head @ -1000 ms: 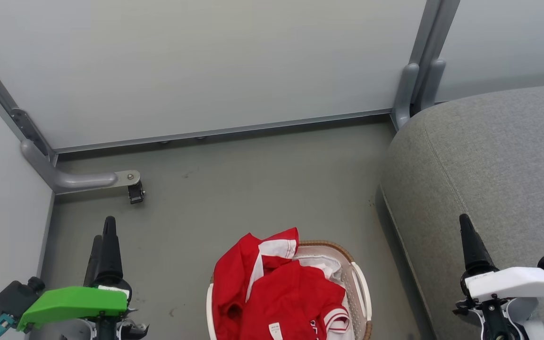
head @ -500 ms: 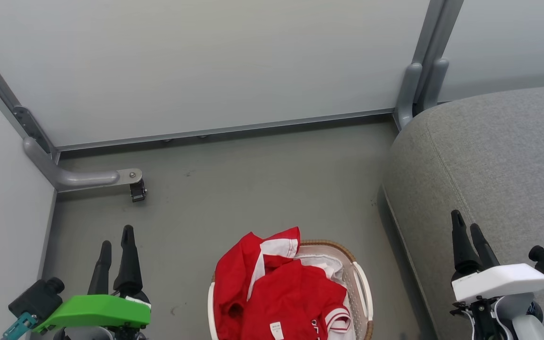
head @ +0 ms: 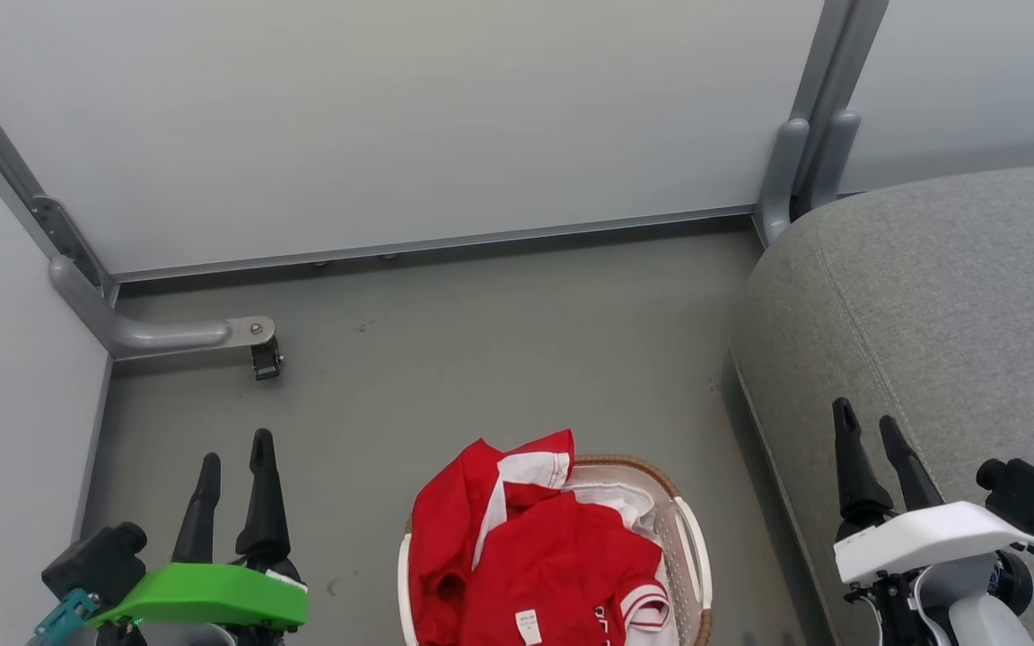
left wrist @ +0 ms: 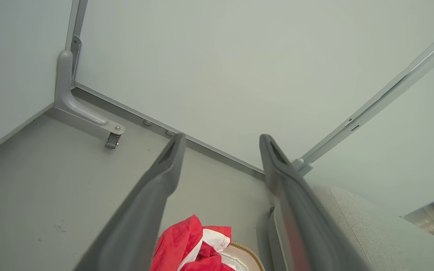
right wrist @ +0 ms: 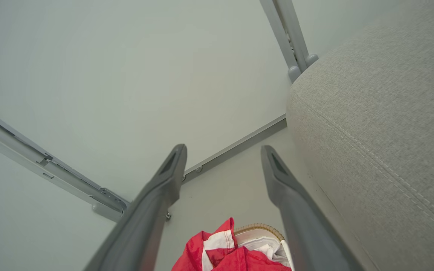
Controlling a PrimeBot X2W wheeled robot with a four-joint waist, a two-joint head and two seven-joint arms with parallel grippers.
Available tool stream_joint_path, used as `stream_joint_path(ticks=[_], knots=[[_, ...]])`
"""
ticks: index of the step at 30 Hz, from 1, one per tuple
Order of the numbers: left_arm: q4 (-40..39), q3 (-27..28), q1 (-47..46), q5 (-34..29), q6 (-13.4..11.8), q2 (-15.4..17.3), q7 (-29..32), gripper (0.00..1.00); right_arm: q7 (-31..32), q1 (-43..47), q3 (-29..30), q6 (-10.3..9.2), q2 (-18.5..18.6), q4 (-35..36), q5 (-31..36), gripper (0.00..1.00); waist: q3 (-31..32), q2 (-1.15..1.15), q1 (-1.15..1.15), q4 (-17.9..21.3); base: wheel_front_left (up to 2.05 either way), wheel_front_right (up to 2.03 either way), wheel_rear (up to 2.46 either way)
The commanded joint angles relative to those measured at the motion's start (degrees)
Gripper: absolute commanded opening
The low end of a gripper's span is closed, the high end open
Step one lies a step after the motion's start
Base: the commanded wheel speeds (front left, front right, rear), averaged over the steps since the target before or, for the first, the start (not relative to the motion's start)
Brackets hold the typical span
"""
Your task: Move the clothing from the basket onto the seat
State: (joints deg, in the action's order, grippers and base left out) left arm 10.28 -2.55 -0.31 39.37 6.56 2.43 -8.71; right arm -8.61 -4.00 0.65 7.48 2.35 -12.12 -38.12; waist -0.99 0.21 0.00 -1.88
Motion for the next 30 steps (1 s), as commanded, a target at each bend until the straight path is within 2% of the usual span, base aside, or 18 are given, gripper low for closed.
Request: stream_joint_path(ticks=[1, 30], knots=[[-0.2, -0.3, 0.6, -1.3, 0.1, 0.4, -0.5, 1.00, -0.7, -0.4, -0.2, 0.01, 0.4, 0.5, 1.6, 1.00, 0.0, -0.12, 0.00, -0.1, 0.00, 0.00, 0.00], [1.7, -2.8, 1.1, -13.2, 0.2, 0.6, -4.3, 1.00, -4.3, -2.0, -1.6, 0.02, 0.6, -1.8, 15.5, 1.00, -0.3, -0.17, 0.00, -1.0, 0.00, 0.00, 0.00]])
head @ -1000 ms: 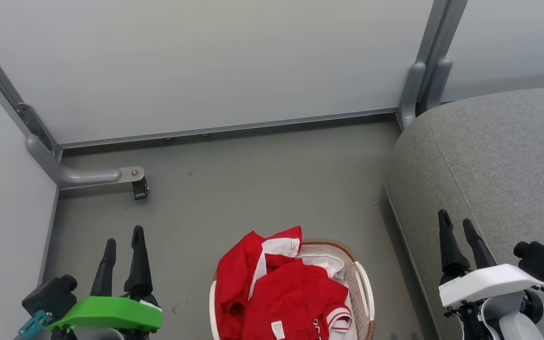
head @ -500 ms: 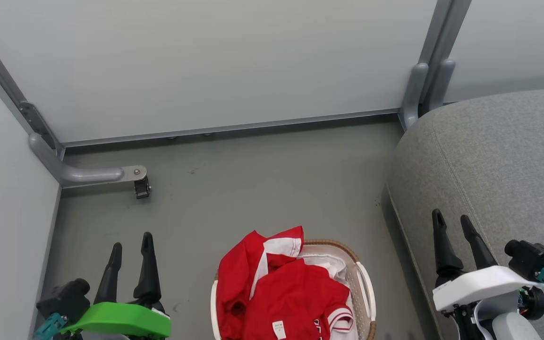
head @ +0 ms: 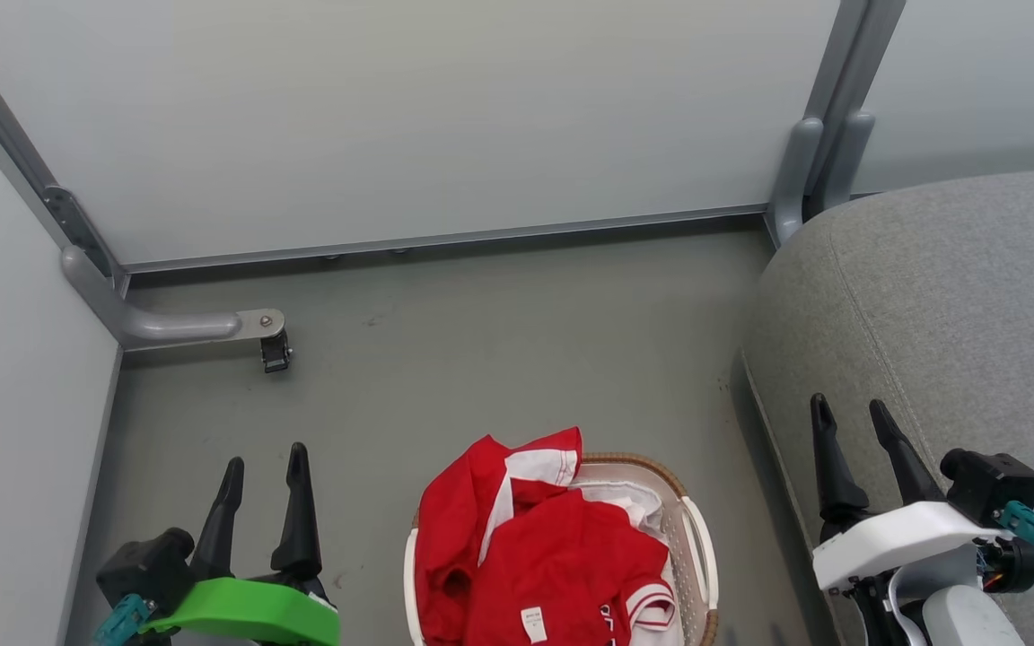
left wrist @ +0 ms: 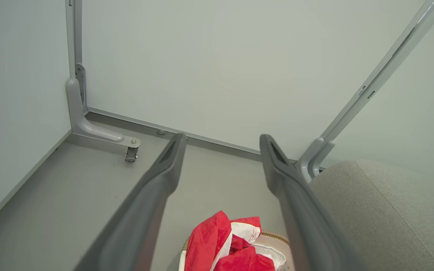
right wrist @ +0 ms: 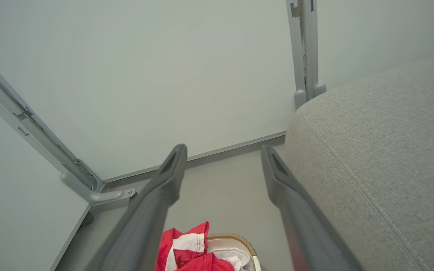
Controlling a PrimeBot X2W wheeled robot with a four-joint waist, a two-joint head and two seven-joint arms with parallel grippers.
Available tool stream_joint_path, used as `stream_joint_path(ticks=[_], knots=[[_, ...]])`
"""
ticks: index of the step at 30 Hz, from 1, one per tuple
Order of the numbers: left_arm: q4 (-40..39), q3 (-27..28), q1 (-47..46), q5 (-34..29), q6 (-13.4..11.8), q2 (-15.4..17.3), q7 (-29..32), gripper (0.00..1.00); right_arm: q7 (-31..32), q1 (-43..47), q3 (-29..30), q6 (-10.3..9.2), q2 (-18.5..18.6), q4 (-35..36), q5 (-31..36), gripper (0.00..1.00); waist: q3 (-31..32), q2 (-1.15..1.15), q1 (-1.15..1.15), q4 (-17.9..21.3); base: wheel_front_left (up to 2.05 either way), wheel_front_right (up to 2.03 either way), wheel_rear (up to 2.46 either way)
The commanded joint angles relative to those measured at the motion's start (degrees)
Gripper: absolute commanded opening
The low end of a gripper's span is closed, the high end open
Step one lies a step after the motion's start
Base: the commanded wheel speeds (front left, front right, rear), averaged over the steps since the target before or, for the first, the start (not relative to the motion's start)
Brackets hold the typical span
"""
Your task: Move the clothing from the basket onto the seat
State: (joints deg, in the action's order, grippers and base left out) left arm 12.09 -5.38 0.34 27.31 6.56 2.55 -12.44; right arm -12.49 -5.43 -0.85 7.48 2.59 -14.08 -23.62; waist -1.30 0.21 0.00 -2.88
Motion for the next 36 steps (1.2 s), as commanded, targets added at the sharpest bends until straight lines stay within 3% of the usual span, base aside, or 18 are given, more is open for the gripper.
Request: stream_joint_path(ticks=[1, 23, 36], knots=[[-0.1, -0.1, 0.4, -1.4, 0.2, 0.5, -0.6, 1.00, -0.6, -0.6, -0.1, 0.02, 0.3, 0.1, 1.3, 1.00, 0.0, -0.17, 0.00, 0.0, 0.00, 0.00, 0.00], [1.1, -1.3, 1.3, -9.2, -0.8, 0.5, -2.9, 1.00, -2.8, -1.2, -1.3, 0.01, 0.5, -1.7, 9.9, 1.00, 0.1, -0.21, 0.00, -0.9, 0.00, 0.00, 0.00], [2.1, -1.2, 0.9, -8.5, -1.0, 0.5, -2.7, 1.00, -2.8, -1.1, -1.2, 0.01, 0.5, -1.9, 9.6, 1.00, 0.1, -0.21, 0.00, -0.7, 0.00, 0.00, 0.00]])
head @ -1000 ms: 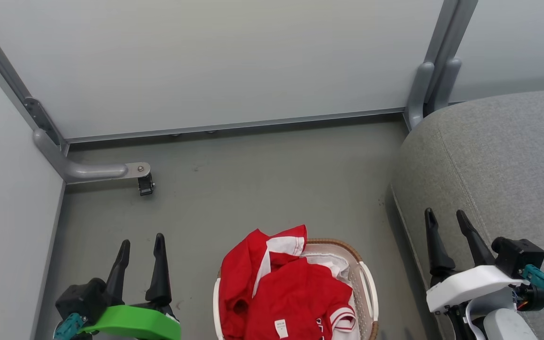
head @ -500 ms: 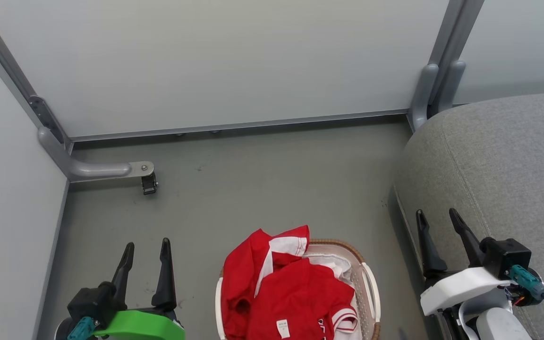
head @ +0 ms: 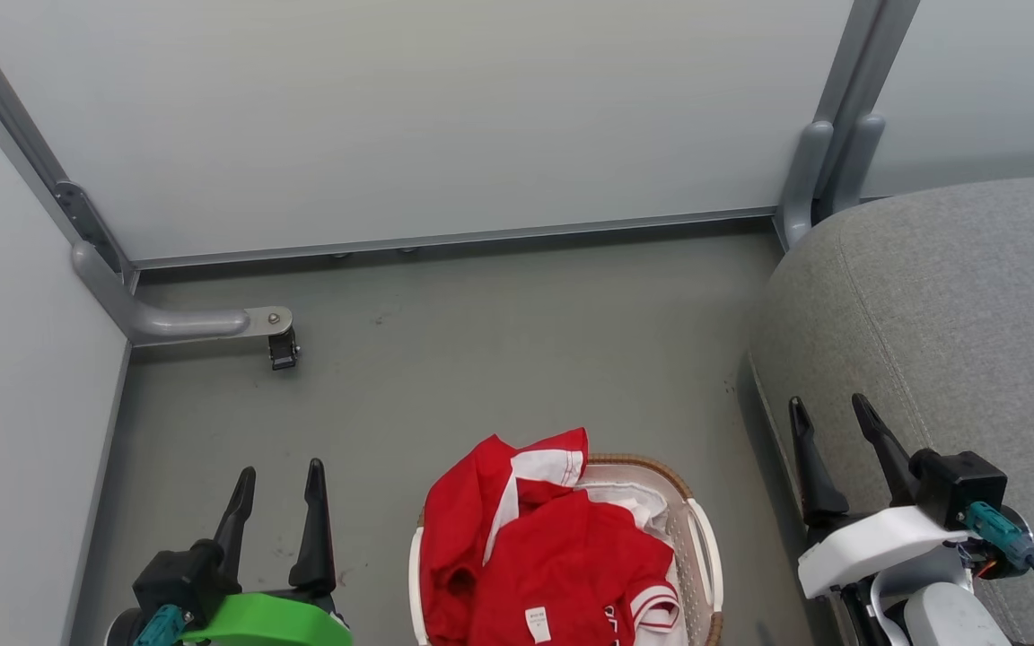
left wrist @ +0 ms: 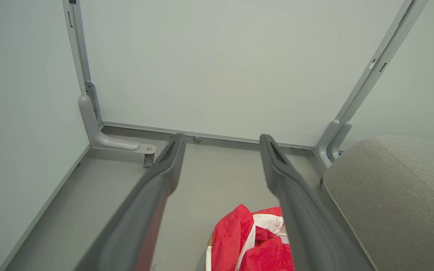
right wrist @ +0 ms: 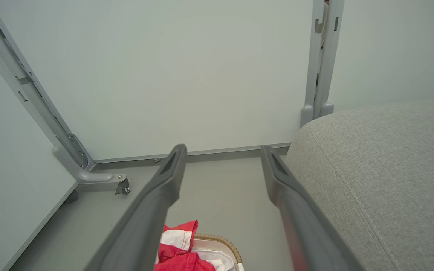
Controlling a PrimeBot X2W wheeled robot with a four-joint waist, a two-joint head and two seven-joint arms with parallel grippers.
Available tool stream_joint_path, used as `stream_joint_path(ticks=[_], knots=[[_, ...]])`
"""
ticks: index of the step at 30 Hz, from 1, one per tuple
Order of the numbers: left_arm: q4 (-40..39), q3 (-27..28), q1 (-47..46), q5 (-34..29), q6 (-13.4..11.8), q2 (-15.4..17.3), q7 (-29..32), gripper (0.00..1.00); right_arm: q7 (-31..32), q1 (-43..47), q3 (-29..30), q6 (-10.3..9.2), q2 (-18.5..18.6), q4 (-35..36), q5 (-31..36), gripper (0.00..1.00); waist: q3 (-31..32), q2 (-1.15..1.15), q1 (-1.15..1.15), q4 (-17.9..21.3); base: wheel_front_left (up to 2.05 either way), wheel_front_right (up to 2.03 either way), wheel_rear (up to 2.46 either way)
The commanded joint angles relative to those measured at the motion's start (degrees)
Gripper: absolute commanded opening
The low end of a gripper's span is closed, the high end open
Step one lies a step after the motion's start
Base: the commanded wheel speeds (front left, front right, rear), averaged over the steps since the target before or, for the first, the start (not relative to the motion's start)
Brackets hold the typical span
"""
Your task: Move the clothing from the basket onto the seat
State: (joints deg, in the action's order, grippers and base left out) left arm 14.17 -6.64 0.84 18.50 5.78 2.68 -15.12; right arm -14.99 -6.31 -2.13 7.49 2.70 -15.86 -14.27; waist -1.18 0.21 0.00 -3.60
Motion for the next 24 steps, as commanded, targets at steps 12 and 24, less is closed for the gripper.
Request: stream_joint_path(ticks=[12, 24], knots=[[0.0, -0.1, 0.2, 0.6, -0.3, 0.4, -0.1, 1.00, -0.3, -0.1, 0.2, 0.00, 0.3, 0.1, 0.3, 1.00, -0.2, -0.21, 0.00, -0.1, 0.00, 0.00, 0.00], [-0.1, -3.3, -3.0, 0.1, 0.3, 0.4, -0.1, 1.00, -0.3, -2.9, 4.3, 0.00, 0.3, 2.7, 2.7, 1.00, -7.1, -0.21, 0.00, -0.3, 0.00, 0.00, 0.00]])
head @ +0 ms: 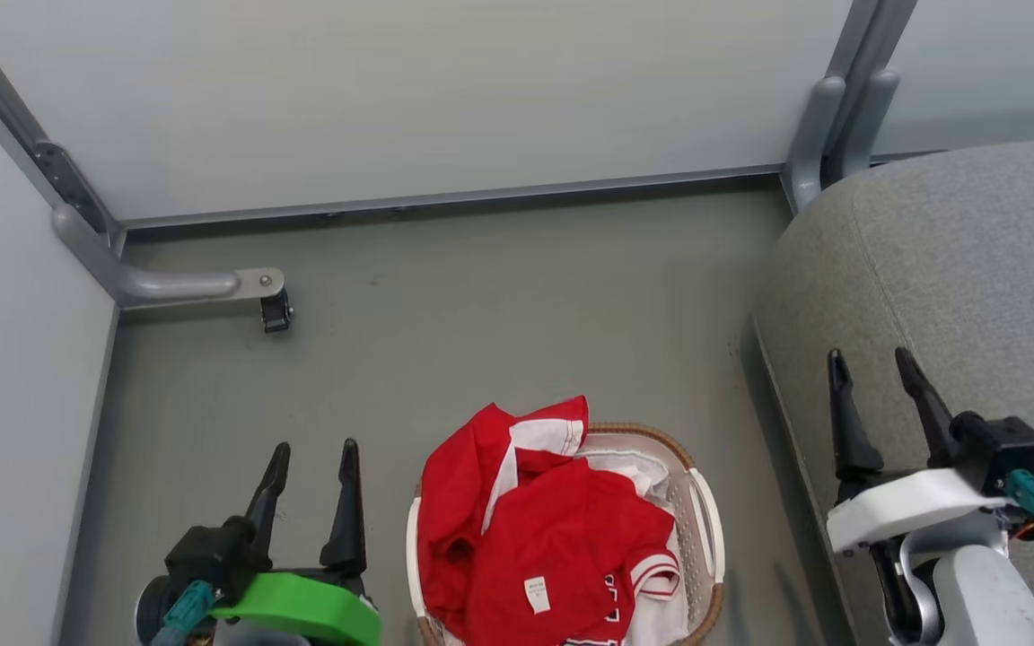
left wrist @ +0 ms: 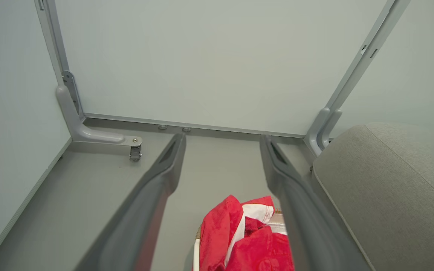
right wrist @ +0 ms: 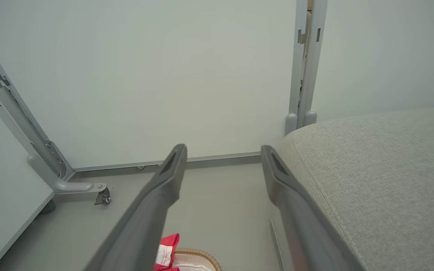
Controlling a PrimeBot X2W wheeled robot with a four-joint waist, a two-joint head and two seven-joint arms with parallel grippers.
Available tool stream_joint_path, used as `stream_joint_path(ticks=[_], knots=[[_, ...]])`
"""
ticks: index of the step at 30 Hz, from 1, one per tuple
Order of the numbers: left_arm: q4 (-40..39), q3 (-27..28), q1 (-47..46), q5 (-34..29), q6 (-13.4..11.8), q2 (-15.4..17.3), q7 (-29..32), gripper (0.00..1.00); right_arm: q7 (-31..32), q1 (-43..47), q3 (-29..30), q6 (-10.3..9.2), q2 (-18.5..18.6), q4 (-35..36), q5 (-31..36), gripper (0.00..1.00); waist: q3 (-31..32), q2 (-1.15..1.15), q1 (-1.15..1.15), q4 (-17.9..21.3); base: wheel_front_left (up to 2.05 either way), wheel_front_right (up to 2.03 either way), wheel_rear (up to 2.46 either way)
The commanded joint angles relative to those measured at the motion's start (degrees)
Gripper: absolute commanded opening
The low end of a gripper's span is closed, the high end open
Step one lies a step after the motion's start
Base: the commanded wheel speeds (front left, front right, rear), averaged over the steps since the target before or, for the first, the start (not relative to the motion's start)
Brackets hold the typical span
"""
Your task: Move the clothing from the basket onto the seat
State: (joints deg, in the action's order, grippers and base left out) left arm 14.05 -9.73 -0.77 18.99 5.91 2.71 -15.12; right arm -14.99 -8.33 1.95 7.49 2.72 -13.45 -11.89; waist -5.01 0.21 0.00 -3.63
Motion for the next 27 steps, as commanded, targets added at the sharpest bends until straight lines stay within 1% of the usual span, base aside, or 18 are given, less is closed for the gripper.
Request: stream_joint_path(ticks=[1, 5, 11, 14, 19, 24, 27], knots=[[0.2, -0.8, -2.2, -0.7, 0.2, 0.3, -0.1, 1.00, -0.3, -1.5, 0.5, 0.00, 0.3, 0.7, 0.9, 1.00, -4.5, -0.21, 0.00, -0.3, 0.00, 0.00, 0.00], [1.1, -4.2, -7.2, -1.5, 0.8, 0.3, -0.1, 1.00, -0.3, -4.9, 1.5, -0.01, 0.3, 2.9, 3.4, 1.00, -10.8, -0.21, 0.00, -0.3, 0.00, 0.00, 0.00], [6.2, -12.4, -17.3, -4.1, 1.5, 0.3, -0.1, 1.00, -0.3, -9.8, 3.2, -0.01, 0.3, 8.3, 5.4, 1.00, -21.6, -0.21, 0.00, 0.3, 0.00, 0.00, 0.00], [11.3, -17.7, -23.0, -5.2, 1.6, 0.3, -0.1, 1.00, -0.3, -11.4, 3.5, -0.01, 0.3, 11.3, 6.1, 1.00, -26.7, -0.21, 0.00, 0.7, 0.00, 0.00, 0.00], [20.7, -26.6, -31.6, -6.4, 1.7, 0.3, -0.1, 1.00, -0.3, -14.1, 3.5, -0.01, 0.3, 14.6, 5.8, 1.00, -33.2, -0.21, 0.00, 2.1, 0.00, 0.00, 0.00], [30.5, -34.2, -39.4, -4.5, 1.6, 0.3, -0.1, 1.00, -0.3, -16.4, 3.4, -0.01, 0.3, 17.1, 4.6, 1.00, -38.5, -0.21, 0.00, 4.2, 0.00, 0.00, 0.00], [35.2, -37.8, -43.1, -3.9, 1.6, 0.4, -0.1, 1.00, -0.3, -17.7, 3.0, -0.01, 0.3, 18.2, 4.0, 1.00, -41.1, -0.21, 0.00, 5.4, 0.00, 0.00, 0.00]])
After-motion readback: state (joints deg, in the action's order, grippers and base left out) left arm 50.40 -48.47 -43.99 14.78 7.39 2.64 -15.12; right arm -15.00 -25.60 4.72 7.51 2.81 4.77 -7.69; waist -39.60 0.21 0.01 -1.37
